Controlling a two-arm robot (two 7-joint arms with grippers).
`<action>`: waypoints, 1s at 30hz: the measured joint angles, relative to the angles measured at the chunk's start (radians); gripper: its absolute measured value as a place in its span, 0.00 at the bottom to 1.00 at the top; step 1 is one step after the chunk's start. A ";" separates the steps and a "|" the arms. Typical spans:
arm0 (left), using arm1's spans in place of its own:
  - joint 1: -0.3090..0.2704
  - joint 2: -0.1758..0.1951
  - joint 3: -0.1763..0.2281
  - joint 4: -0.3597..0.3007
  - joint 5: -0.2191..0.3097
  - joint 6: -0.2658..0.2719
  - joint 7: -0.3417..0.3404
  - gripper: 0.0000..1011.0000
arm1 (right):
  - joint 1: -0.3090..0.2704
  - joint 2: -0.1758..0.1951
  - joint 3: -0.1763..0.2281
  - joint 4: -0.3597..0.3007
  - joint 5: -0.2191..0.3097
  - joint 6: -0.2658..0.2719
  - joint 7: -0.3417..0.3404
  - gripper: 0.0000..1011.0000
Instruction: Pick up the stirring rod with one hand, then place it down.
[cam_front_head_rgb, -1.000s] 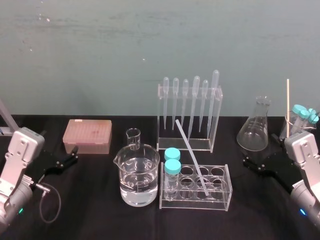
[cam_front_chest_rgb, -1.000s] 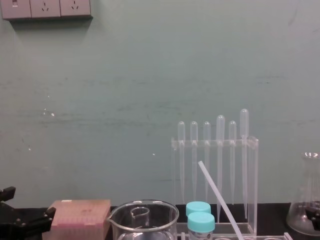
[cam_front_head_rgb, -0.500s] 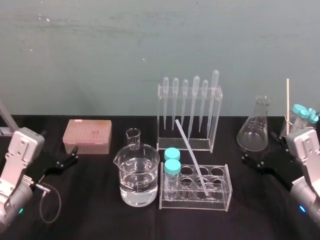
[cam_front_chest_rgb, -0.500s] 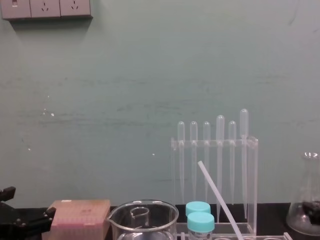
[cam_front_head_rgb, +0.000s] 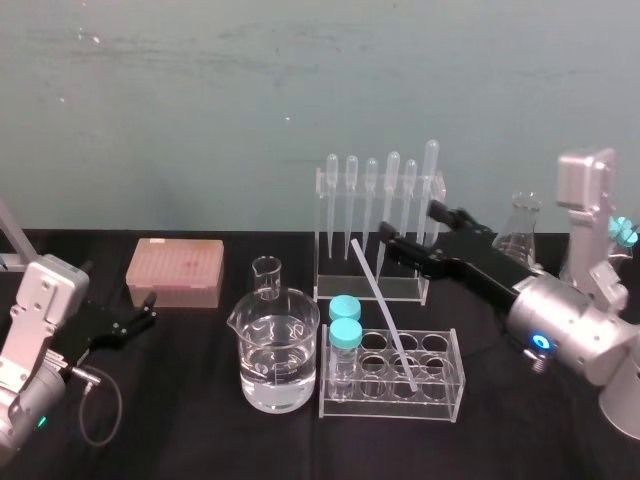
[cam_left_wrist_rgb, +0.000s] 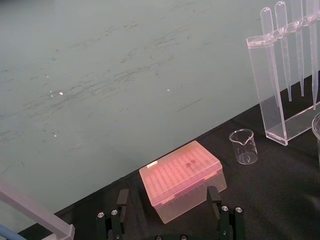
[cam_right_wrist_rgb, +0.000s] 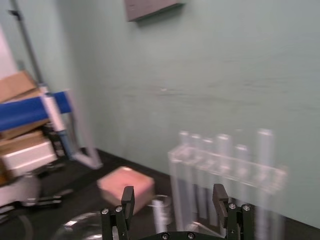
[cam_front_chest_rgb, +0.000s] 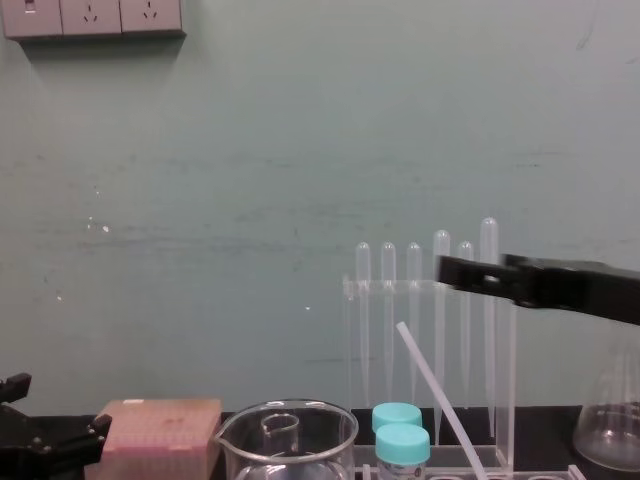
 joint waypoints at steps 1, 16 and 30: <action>0.000 0.000 0.000 0.000 0.000 0.000 0.000 0.99 | 0.015 -0.009 -0.011 0.001 0.000 0.019 0.015 0.99; 0.000 0.000 0.000 0.000 0.000 0.000 0.000 0.99 | 0.122 -0.082 -0.097 0.105 -0.110 0.170 -0.012 0.99; 0.000 0.000 0.000 0.000 0.000 0.000 0.000 0.99 | 0.146 -0.123 -0.110 0.172 -0.170 0.213 -0.015 0.99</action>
